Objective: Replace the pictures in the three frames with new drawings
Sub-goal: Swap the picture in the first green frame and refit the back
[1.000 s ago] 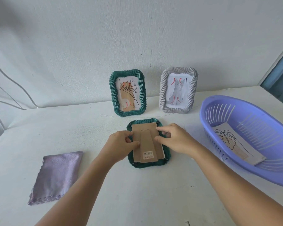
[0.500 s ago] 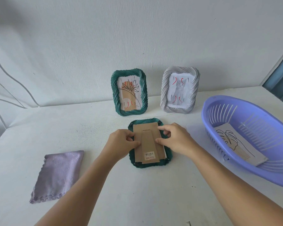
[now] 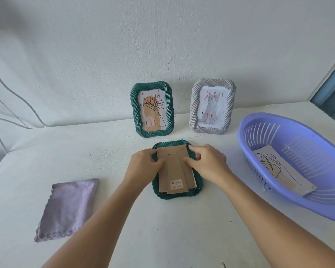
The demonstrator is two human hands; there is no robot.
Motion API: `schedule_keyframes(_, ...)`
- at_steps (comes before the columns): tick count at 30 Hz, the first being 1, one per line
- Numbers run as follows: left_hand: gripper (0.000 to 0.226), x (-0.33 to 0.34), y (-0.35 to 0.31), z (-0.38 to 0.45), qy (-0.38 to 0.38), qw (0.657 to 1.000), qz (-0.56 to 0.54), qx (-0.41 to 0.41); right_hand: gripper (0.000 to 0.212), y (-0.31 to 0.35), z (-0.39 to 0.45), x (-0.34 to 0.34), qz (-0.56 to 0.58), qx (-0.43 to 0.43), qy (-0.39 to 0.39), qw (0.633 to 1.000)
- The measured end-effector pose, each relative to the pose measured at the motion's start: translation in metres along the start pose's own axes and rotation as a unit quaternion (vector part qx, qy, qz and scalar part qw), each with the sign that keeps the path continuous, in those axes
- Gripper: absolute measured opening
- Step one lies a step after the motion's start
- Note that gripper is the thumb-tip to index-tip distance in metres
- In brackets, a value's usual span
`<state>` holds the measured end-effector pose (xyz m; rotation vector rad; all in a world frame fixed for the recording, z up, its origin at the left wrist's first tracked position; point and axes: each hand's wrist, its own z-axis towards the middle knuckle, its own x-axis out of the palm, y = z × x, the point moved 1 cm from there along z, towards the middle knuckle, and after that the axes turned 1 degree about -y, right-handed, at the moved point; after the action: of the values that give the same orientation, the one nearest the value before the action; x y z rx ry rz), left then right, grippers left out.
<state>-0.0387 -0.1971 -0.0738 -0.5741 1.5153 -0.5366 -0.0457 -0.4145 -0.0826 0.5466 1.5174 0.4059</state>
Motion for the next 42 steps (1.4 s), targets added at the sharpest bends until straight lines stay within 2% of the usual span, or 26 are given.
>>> schedule_keyframes(6, 0.049, 0.001, 0.002, -0.001, -0.018, 0.999, -0.034, -0.012, 0.054, 0.000, 0.003, -0.001, 0.011, 0.010, 0.005, 1.000)
schedule_keyframes(10, 0.049, 0.002, 0.003, 0.003, 0.010, 1.000, -0.026, -0.010, 0.053, -0.001, 0.006, 0.001, 0.018, 0.012, 0.005, 1.000)
schedule_keyframes(15, 0.063, 0.006, 0.010, 0.007, 0.029, 0.999, -0.012, -0.017, 0.055, -0.004, 0.008, 0.004, 0.022, 0.015, 0.004, 1.000)
schedule_keyframes(19, 0.062, 0.009, 0.011, 0.007, 0.032, 0.999, -0.015, -0.017, 0.056, -0.005, 0.009, 0.004, 0.023, 0.016, 0.005, 1.000)
schedule_keyframes(27, 0.060, 0.014, 0.015, 0.009, 0.017, 0.994, -0.094, -0.057, 0.054, -0.005, 0.009, 0.002, 0.028, 0.021, 0.008, 0.999)
schedule_keyframes(38, 0.036, 0.014, 0.013, 0.003, -0.021, 0.988, -0.135, -0.067, 0.053, -0.004, 0.009, 0.001, 0.034, 0.026, 0.016, 0.999)
schedule_keyframes(42, 0.039, 0.011, 0.014, 0.005, -0.015, 0.987, -0.144, -0.072, 0.053, -0.003, 0.008, 0.001, 0.035, 0.027, 0.011, 0.999)
